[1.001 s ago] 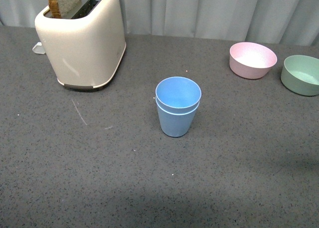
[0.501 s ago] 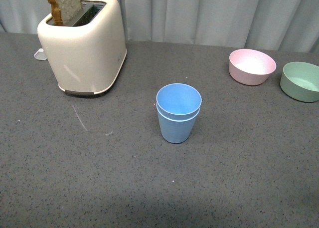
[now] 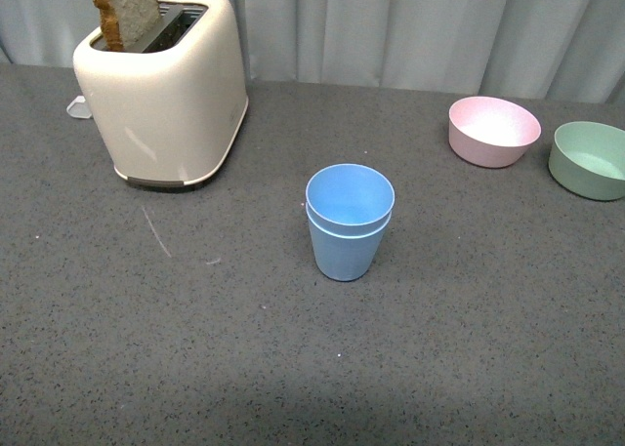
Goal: Stack blue cups with both arms
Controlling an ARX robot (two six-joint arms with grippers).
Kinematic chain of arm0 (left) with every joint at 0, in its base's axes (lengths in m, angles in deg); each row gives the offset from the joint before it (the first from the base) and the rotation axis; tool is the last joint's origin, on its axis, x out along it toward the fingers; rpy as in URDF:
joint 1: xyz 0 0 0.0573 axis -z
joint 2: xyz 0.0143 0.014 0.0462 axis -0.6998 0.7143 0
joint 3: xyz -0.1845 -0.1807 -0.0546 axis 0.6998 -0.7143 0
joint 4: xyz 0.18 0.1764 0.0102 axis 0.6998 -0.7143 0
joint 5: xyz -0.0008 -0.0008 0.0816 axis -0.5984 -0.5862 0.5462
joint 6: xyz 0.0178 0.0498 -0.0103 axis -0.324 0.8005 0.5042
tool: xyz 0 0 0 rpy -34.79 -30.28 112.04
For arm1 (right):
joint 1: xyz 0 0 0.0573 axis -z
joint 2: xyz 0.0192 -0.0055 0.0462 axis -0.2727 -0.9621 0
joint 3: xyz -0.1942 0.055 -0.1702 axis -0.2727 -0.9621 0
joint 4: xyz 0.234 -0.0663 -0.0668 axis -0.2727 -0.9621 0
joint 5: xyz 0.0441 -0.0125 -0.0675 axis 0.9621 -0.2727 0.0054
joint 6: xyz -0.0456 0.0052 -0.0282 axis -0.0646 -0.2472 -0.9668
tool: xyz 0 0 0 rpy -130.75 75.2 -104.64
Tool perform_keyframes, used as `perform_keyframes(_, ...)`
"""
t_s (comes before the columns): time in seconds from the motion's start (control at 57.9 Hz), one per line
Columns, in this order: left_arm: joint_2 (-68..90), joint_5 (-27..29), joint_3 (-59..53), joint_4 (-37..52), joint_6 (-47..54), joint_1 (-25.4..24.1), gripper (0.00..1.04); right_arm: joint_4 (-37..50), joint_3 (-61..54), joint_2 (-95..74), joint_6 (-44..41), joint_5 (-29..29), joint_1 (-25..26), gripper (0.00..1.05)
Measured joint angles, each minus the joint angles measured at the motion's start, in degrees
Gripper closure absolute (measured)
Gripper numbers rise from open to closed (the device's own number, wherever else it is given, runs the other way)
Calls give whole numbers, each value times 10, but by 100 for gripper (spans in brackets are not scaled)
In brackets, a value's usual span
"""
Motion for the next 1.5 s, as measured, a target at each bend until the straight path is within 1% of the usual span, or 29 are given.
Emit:
perform_keyframes(0.725, 0, 0, 0, 0, 0, 0, 7, -155, 0, 158, 0, 0, 0, 104)
perform_keyframes(0.742, 0, 0, 0, 0, 0, 0, 7, -160, 0, 163, 0, 0, 0, 104)
perform_keyframes(0.794, 0, 0, 0, 0, 0, 0, 7, -240, 0, 224, 0, 2, 0, 104)
perform_keyframes(0.811, 0, 1, 0, 0, 0, 0, 7, -251, 0, 235, 0, 2, 0, 104)
perform_keyframes(0.932, 0, 0, 0, 0, 0, 0, 7, -257, 0, 256, 0, 2, 0, 104)
perform_keyframes(0.967, 0, 0, 0, 0, 0, 0, 7, -257, 0, 256, 0, 2, 0, 99)
perform_keyframes(1.018, 0, 0, 0, 0, 0, 0, 7, -257, 0, 256, 0, 2, 0, 85)
perform_keyframes(1.07, 0, 0, 0, 0, 0, 0, 7, -257, 0, 257, 0, 2, 0, 75)
perform_keyframes(1.139, 0, 0, 0, 0, 0, 0, 7, -257, 0, 257, 0, 2, 0, 64)
perform_keyframes(1.208, 0, 0, 0, 0, 0, 0, 7, -257, 0, 257, 0, 2, 0, 46)
perform_keyframes(1.346, 0, 0, 0, 0, 0, 0, 7, -257, 0, 257, 0, 2, 0, 25)
perform_keyframes(1.433, 0, 0, 0, 0, 0, 0, 7, -257, 0, 257, 0, 2, 0, 9)
perform_keyframes(1.45, 0, 0, 0, 0, 0, 0, 7, -257, 0, 257, 0, 2, 0, 8)
perform_keyframes(1.502, 0, 0, 0, 0, 0, 0, 7, -257, 0, 257, 0, 2, 0, 9)
